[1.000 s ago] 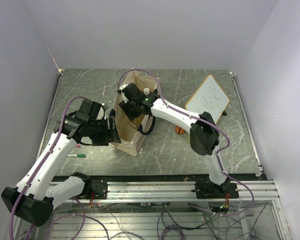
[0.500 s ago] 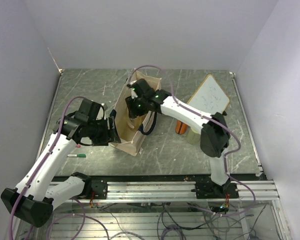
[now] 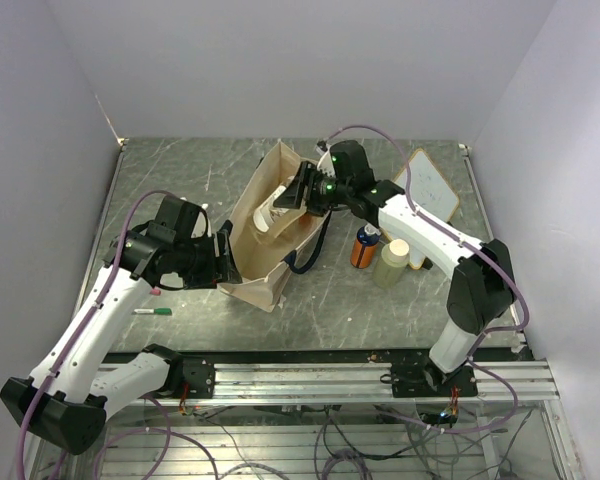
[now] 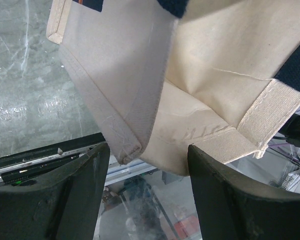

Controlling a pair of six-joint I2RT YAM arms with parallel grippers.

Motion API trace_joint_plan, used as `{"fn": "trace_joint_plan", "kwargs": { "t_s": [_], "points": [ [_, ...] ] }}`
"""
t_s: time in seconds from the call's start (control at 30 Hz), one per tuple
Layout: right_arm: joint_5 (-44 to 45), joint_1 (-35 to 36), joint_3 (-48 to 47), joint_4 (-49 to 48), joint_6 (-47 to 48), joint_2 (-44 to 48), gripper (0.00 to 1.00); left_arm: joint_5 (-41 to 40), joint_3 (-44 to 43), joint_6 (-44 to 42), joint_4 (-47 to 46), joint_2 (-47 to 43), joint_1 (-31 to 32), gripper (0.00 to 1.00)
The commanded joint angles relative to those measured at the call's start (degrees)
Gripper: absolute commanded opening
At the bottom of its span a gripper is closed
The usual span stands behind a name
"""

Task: Take the personal care products out of the canvas bag

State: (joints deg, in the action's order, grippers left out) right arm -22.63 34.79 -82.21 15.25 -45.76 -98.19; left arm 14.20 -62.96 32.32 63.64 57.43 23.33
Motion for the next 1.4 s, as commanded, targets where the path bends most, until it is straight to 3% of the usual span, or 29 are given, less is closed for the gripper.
{"fn": "trace_joint_plan", "kwargs": {
  "t_s": [0.0, 0.4, 0.53, 0.73, 0.83, 0.93, 1.1, 1.23, 1.37],
  "points": [
    [-9.44, -1.06, -2.28, -13.26, -10.94, 4.68, 0.0, 1.36, -1.03, -1.29, 1.65, -0.46, -0.13, 0.74],
    [-11.03, -10.26, -1.93, -4.99, -7.91, 16.76, 0.0, 2.12, -0.61, -1.08, 1.06, -0.5, -0.13, 0.74],
    [-7.81, -13.45, -0.04, 4.07, 0.2, 21.69, 0.0, 2.07, -0.52, -1.19, 1.22, -0.65, -0.13, 0.74],
    [3.64, -13.71, 2.37, 19.18, 16.08, 28.38, 0.0, 2.22, -0.01, -1.38, 1.09, -0.56, -0.13, 0.74],
    [7.75, -13.69, 9.22, 20.12, 22.02, 32.63, 0.0, 2.74, 0.62, -1.35, 0.68, -0.52, -0.13, 0.74],
    [6.36, -13.51, 15.7, 18.19, 25.69, 35.17, 0.0, 2.78, 0.35, -1.67, 0.82, -0.13, -0.15, 0.74],
    [9.34, -8.05, 22.31, 12.83, 25.87, 35.75, 0.0, 2.61, -0.23, -2.0, 1.17, 0.4, -0.12, 0.74],
    [20.57, 2.64, 24.32, 10.98, 26.93, 31.92, 0.0, 2.76, -0.21, -1.77, 1.14, 0.19, -0.09, 0.74],
    [28.33, 7.16, 26.05, 7.89, 27.74, 28.49, 0.0, 2.24, -0.56, -1.78, 1.74, 0.02, -0.13, 0.74]
  ]
}}
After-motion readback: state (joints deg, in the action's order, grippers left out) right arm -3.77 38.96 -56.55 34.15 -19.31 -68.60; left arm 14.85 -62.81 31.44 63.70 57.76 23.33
